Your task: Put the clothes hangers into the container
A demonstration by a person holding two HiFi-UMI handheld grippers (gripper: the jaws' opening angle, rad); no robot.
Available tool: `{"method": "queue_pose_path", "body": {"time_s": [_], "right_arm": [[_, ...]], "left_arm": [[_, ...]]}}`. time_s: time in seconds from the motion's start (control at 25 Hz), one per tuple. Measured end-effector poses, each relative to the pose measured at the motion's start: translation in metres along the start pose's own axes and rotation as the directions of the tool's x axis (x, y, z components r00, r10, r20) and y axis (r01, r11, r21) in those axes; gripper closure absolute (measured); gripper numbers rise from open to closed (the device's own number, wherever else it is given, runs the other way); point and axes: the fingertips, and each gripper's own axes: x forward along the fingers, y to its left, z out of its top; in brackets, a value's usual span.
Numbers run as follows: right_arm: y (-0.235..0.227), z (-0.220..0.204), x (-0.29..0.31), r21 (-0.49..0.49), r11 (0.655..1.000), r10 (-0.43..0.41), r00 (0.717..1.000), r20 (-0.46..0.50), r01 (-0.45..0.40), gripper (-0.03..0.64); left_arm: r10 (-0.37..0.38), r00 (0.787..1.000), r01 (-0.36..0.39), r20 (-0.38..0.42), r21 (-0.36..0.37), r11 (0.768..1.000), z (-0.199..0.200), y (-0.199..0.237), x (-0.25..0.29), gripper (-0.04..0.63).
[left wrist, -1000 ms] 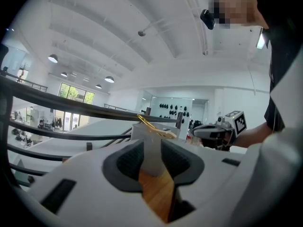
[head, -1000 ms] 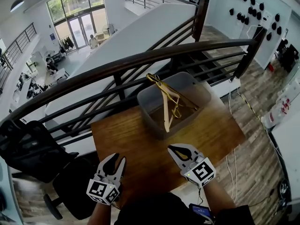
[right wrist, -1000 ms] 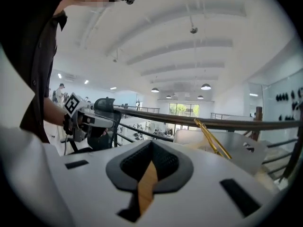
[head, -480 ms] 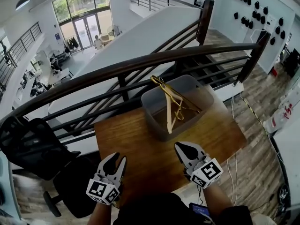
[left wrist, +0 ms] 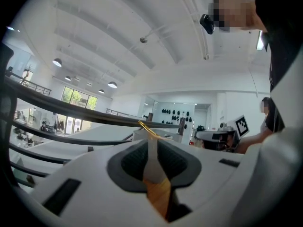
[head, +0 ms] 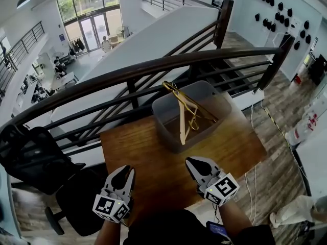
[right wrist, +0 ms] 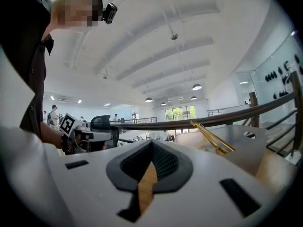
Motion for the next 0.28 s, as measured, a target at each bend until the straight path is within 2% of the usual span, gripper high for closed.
{"method": "queue_pose_path", "body": {"time_s": [0.04,0.28], "right_arm": [[0.0003,-0.0006,0.0006,0.0,1.0,0.002,1.0,-0.001,-0.002,0.624],[0.0049,-0.0041,0.0046,-0.01,1.0,0.013,1.0,-0.017,-0.013,0.624]], "left_arm": [[0.003,1.0,-0.003,0.003,-0.004,1.0,0.0005,0.0008,0.0004,0.54],[0.013,1.0,-0.013,0.003,-0.012,1.0,0.0014,0.0058,-0.0011,0.565]]}}
